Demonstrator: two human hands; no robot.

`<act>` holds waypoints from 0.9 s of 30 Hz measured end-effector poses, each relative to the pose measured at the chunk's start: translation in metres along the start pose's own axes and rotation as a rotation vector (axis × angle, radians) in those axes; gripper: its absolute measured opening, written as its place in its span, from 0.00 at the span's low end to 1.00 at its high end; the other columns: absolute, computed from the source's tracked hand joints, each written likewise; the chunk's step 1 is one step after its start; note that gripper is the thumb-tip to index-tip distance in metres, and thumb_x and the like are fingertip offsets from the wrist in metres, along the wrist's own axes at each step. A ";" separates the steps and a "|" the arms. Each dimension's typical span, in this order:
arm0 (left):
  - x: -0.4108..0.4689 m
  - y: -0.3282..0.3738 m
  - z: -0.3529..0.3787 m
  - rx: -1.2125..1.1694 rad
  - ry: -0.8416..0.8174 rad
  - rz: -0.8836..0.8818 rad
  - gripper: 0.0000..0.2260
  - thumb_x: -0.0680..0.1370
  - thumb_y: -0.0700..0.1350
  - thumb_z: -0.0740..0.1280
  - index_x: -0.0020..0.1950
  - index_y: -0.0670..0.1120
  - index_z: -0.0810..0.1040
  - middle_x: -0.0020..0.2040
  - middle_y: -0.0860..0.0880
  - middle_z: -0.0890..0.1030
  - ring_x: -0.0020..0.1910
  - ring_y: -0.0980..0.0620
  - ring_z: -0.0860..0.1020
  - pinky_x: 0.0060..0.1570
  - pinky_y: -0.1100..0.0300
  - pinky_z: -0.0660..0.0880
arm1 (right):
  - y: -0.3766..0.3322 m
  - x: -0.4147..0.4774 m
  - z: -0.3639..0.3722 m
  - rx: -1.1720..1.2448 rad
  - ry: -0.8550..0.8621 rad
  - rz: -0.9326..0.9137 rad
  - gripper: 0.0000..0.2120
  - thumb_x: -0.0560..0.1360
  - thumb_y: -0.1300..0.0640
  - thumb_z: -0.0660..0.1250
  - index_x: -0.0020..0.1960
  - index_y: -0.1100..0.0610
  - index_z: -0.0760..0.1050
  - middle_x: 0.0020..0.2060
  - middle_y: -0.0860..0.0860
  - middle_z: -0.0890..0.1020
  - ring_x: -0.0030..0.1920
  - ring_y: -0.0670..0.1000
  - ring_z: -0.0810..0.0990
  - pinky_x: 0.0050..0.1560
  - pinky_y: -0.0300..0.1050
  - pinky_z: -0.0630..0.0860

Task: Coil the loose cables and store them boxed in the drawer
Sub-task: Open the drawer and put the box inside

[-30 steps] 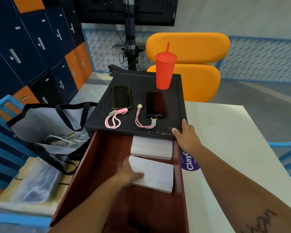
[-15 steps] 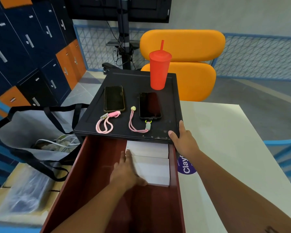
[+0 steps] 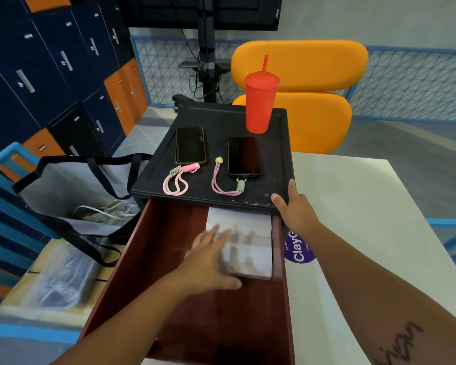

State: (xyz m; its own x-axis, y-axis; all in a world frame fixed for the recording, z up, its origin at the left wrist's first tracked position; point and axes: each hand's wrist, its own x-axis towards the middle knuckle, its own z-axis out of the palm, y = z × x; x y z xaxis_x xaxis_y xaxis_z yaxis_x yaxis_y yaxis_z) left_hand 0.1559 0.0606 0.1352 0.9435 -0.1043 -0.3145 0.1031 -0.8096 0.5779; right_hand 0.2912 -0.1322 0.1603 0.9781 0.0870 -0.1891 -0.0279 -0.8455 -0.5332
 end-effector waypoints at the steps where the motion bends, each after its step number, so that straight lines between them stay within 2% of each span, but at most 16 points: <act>1: -0.015 0.008 -0.001 0.042 -0.041 0.080 0.47 0.64 0.60 0.74 0.76 0.59 0.50 0.77 0.58 0.46 0.75 0.53 0.43 0.73 0.46 0.52 | 0.000 0.000 -0.001 0.009 -0.005 0.001 0.32 0.79 0.41 0.51 0.76 0.51 0.41 0.69 0.59 0.65 0.65 0.60 0.70 0.61 0.51 0.70; 3: -0.045 0.015 0.001 0.058 -0.193 0.209 0.41 0.66 0.58 0.74 0.74 0.59 0.57 0.75 0.57 0.57 0.73 0.58 0.52 0.72 0.55 0.55 | 0.000 0.000 -0.002 0.031 -0.015 0.010 0.33 0.79 0.42 0.52 0.76 0.51 0.41 0.70 0.59 0.65 0.66 0.61 0.69 0.61 0.51 0.70; 5: -0.069 0.010 0.003 0.029 -0.376 0.231 0.34 0.67 0.55 0.75 0.71 0.59 0.65 0.70 0.58 0.67 0.68 0.62 0.62 0.68 0.64 0.59 | -0.002 -0.001 -0.003 0.069 -0.021 0.022 0.33 0.79 0.43 0.53 0.76 0.51 0.41 0.71 0.58 0.64 0.66 0.61 0.69 0.61 0.51 0.70; 8: -0.087 -0.003 0.003 0.056 -0.485 0.259 0.25 0.68 0.49 0.73 0.64 0.55 0.75 0.62 0.57 0.76 0.60 0.62 0.72 0.61 0.65 0.68 | -0.004 -0.002 -0.004 0.162 -0.022 0.048 0.33 0.79 0.44 0.56 0.76 0.51 0.42 0.73 0.56 0.62 0.68 0.61 0.68 0.62 0.51 0.70; 10: -0.091 -0.010 0.005 0.052 -0.450 0.272 0.18 0.69 0.45 0.69 0.59 0.50 0.80 0.56 0.54 0.81 0.54 0.60 0.77 0.55 0.64 0.72 | -0.005 -0.003 -0.004 0.235 -0.017 0.071 0.34 0.78 0.45 0.58 0.76 0.50 0.43 0.74 0.54 0.60 0.69 0.60 0.67 0.62 0.51 0.69; 13: -0.096 -0.012 0.012 0.034 -0.379 0.283 0.13 0.70 0.42 0.66 0.52 0.48 0.82 0.50 0.53 0.83 0.47 0.60 0.79 0.46 0.68 0.72 | -0.004 -0.004 -0.004 0.286 -0.034 0.100 0.36 0.77 0.45 0.61 0.76 0.50 0.43 0.74 0.53 0.61 0.67 0.60 0.68 0.62 0.52 0.70; 18: -0.085 -0.007 0.009 0.033 -0.354 0.288 0.09 0.72 0.42 0.67 0.51 0.48 0.82 0.49 0.54 0.84 0.43 0.66 0.78 0.42 0.72 0.70 | -0.004 -0.001 -0.006 0.310 -0.049 0.116 0.36 0.76 0.45 0.62 0.76 0.49 0.44 0.73 0.53 0.62 0.65 0.61 0.71 0.62 0.55 0.72; 22: -0.068 -0.003 -0.004 0.090 -0.233 0.257 0.07 0.72 0.43 0.68 0.48 0.50 0.81 0.45 0.55 0.84 0.40 0.63 0.78 0.44 0.64 0.74 | -0.004 -0.002 -0.004 0.295 -0.046 0.128 0.37 0.77 0.45 0.62 0.76 0.49 0.43 0.74 0.53 0.60 0.66 0.61 0.69 0.62 0.55 0.71; 23: -0.063 -0.002 -0.007 0.132 -0.191 0.235 0.08 0.72 0.44 0.69 0.49 0.51 0.82 0.46 0.55 0.83 0.42 0.61 0.77 0.43 0.64 0.73 | -0.005 -0.003 -0.003 0.302 -0.048 0.128 0.37 0.77 0.46 0.62 0.76 0.49 0.43 0.74 0.53 0.60 0.67 0.61 0.69 0.63 0.55 0.71; 25: -0.052 0.002 -0.013 0.236 -0.120 0.187 0.16 0.72 0.47 0.70 0.59 0.54 0.79 0.56 0.56 0.80 0.53 0.58 0.76 0.50 0.63 0.71 | -0.005 -0.003 -0.003 0.331 -0.055 0.122 0.37 0.77 0.46 0.62 0.76 0.49 0.43 0.74 0.53 0.61 0.67 0.61 0.69 0.63 0.54 0.70; 27: -0.041 0.005 -0.017 0.330 -0.066 0.151 0.28 0.71 0.50 0.71 0.70 0.57 0.67 0.68 0.57 0.70 0.66 0.54 0.67 0.63 0.58 0.68 | -0.005 -0.003 -0.003 0.342 -0.050 0.119 0.37 0.77 0.46 0.62 0.76 0.49 0.43 0.73 0.53 0.61 0.66 0.61 0.69 0.64 0.54 0.70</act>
State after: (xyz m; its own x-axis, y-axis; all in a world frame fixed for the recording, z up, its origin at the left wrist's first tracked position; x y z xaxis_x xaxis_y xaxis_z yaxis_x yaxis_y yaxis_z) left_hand 0.1230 0.0704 0.1638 0.9170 -0.2652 -0.2980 -0.1531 -0.9237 0.3512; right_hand 0.2889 -0.1300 0.1664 0.9528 0.0318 -0.3018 -0.2161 -0.6270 -0.7484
